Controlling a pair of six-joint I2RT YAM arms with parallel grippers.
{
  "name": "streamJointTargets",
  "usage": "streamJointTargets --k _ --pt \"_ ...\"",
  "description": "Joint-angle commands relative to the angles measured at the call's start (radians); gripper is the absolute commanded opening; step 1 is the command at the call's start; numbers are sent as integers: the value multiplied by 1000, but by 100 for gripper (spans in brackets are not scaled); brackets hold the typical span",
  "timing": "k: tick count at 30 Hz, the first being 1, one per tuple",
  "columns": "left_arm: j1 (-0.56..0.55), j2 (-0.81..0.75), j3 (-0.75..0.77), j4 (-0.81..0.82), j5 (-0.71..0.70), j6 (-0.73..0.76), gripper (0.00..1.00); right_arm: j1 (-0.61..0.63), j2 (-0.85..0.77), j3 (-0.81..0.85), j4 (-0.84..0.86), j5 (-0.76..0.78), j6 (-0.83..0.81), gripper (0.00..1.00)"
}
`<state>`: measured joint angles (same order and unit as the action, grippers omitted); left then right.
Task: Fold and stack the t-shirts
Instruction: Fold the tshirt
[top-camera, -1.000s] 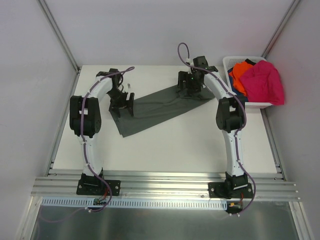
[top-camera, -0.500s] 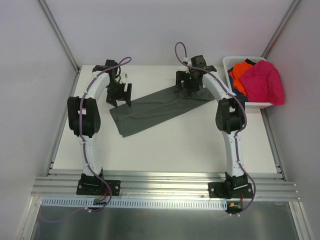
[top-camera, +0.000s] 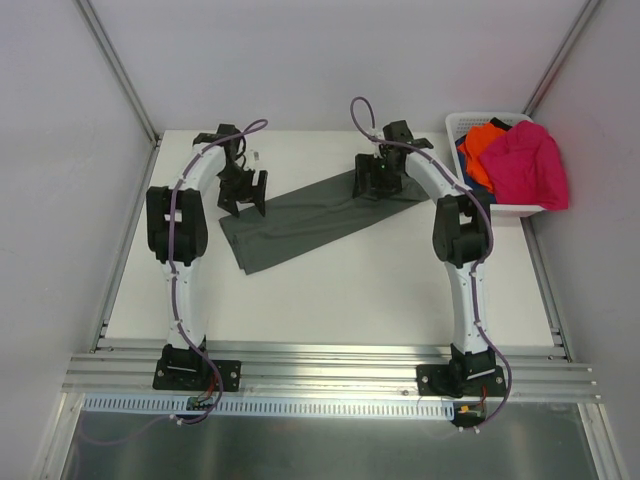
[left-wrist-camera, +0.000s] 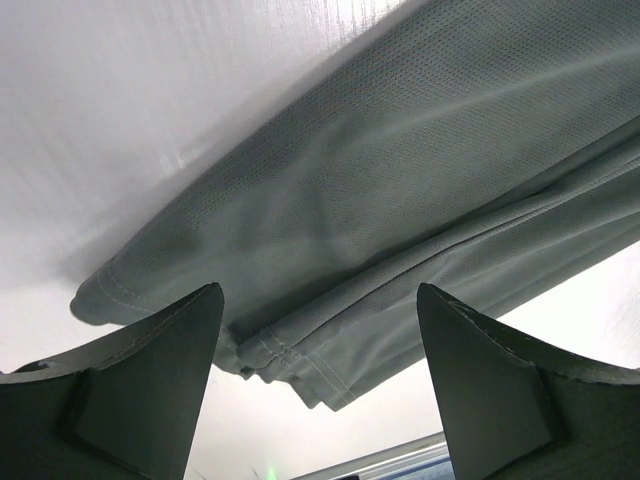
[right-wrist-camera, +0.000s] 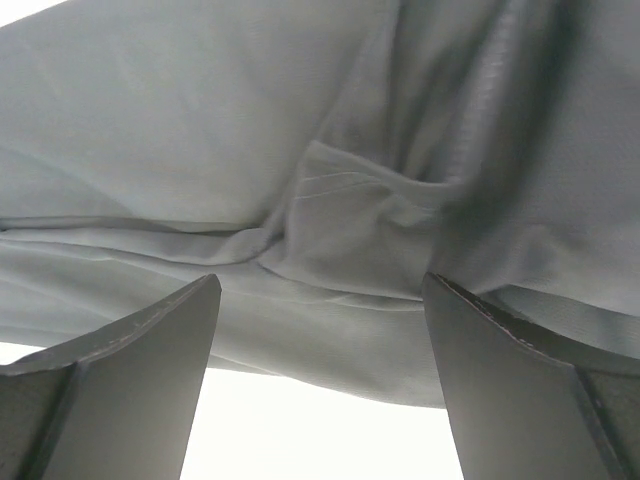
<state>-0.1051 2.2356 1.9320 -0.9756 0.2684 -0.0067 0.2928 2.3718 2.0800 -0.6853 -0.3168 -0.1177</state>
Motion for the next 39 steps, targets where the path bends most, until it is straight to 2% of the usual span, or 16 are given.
streamJointTargets --k 1,22,29,39 --pt "-4 4 4 -21 35 19 79 -40 -37 15 -3 30 -22 87" --pt "13 56 -57 -23 46 10 80 -106 -17 9 -22 42 -14 87" --pt "13 2 -140 -31 49 11 80 -141 33 64 -16 13 33 87" --pt "2 -105 -284 -49 75 11 80 -153 142 247 13 -36 90 87"
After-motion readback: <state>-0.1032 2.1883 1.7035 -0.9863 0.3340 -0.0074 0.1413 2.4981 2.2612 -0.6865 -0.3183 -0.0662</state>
